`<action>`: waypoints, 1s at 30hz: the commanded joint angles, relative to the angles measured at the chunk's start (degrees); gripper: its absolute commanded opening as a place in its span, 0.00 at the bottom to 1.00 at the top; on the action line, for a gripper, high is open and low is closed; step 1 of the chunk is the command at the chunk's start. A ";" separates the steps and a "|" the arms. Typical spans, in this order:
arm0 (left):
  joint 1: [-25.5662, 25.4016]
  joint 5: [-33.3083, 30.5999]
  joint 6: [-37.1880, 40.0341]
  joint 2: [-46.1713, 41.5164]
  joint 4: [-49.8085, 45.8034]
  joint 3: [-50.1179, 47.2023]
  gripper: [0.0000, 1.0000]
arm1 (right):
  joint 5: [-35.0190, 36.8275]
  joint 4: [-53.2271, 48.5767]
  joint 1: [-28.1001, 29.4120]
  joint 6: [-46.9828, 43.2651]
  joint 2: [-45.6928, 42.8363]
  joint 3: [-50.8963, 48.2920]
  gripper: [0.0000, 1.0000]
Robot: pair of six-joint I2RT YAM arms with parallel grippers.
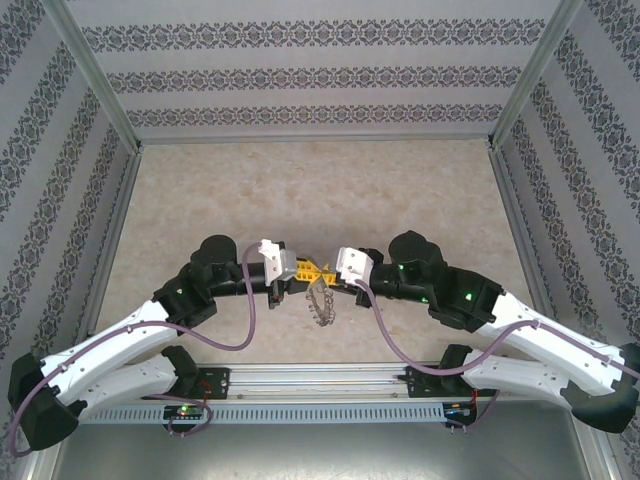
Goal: Put the keys on the keyring
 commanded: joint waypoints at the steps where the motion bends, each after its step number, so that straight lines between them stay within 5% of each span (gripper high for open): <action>1: 1.27 4.88 -8.72 -0.63 19.97 -1.07 0.00 | -4.30 2.13 -0.25 2.08 -1.60 -1.63 0.14; 7: 2.03 5.82 -13.00 1.64 27.08 -2.59 0.00 | -5.50 2.46 -0.68 2.19 -3.81 -2.32 0.03; 11: 1.39 1.78 -2.82 0.68 5.82 3.61 0.00 | -3.29 0.49 -0.76 0.76 -3.29 -1.33 0.00; 14: 1.07 -1.56 4.35 1.20 -8.39 7.84 0.10 | -1.31 -1.77 -0.76 -0.77 -1.14 0.40 0.00; 19: 0.38 -5.83 11.19 4.08 -20.74 11.73 0.17 | -0.51 -3.87 -0.26 -2.12 3.38 3.80 0.00; 22: -0.28 -7.30 12.50 5.40 -22.47 12.45 0.15 | 1.12 -5.72 0.46 -2.73 5.98 5.79 0.00; 24: -0.51 -7.97 13.06 6.16 -23.23 12.82 0.00 | 1.84 -6.65 0.69 -2.97 7.04 6.57 0.00; 30: -0.51 -5.56 10.72 3.79 -17.71 10.21 0.00 | 1.89 -5.97 0.73 -2.18 5.94 5.63 0.00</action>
